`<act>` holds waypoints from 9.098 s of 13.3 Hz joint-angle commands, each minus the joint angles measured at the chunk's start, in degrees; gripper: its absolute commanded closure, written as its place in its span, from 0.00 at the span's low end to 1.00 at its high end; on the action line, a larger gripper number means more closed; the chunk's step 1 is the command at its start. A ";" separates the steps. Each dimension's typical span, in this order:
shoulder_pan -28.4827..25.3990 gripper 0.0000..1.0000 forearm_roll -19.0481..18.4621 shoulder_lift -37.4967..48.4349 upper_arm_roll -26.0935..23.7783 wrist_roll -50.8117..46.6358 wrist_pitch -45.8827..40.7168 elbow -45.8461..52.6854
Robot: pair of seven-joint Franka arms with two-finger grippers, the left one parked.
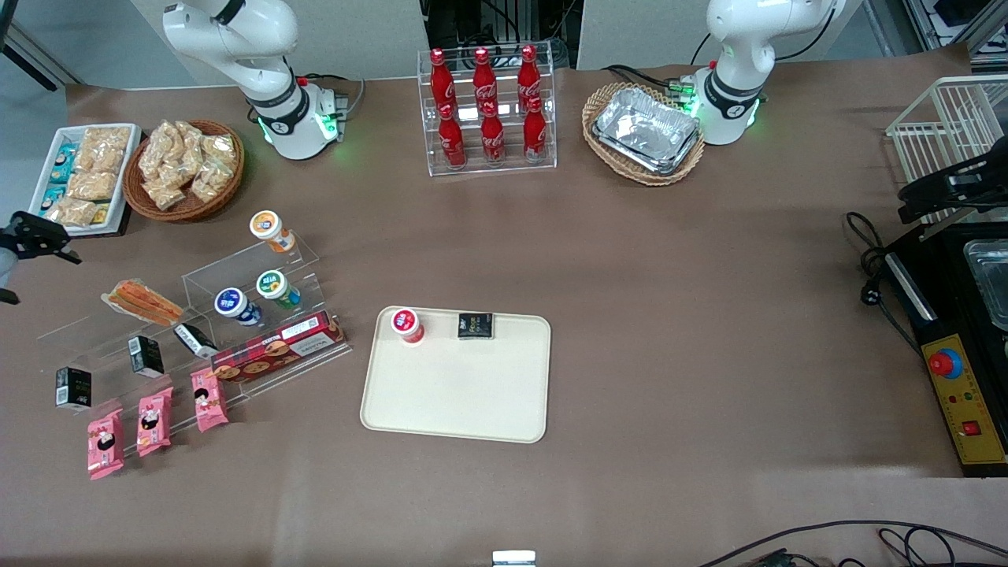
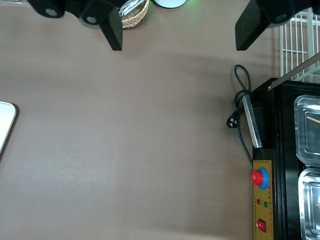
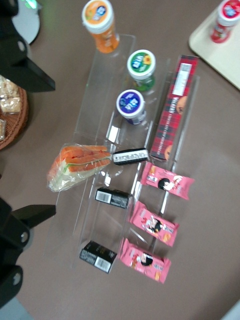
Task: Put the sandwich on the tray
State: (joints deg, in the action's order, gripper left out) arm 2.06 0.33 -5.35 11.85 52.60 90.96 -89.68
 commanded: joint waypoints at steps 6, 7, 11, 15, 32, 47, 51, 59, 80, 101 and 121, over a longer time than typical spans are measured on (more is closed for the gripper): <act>0.40 0.00 0.81 2.80 1.51 23.84 13.98 -15.52; 0.40 0.00 0.81 3.50 1.68 25.17 14.85 -17.09; 0.40 0.00 0.81 7.72 3.44 29.48 23.28 -26.58; 0.31 0.00 0.81 7.89 4.76 31.51 25.67 -29.31; 0.40 0.00 0.90 7.11 6.08 30.90 44.83 -41.63; -4.07 1.00 8.63 2.28 5.73 27.48 34.13 -24.78; -10.83 1.00 8.63 -2.55 5.73 18.88 27.97 -13.62; -28.58 1.00 7.58 -16.25 5.90 -2.13 27.08 -0.95; -41.52 0.94 8.10 -46.15 -0.33 -20.96 50.63 14.62; -32.31 0.00 15.58 -16.91 -0.16 -33.50 14.55 12.60; -9.36 0.00 5.12 12.98 -4.11 -57.61 -4.25 -1.77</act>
State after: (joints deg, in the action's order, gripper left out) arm -8.04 6.36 1.93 8.73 -4.66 78.45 -80.38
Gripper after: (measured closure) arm 0.000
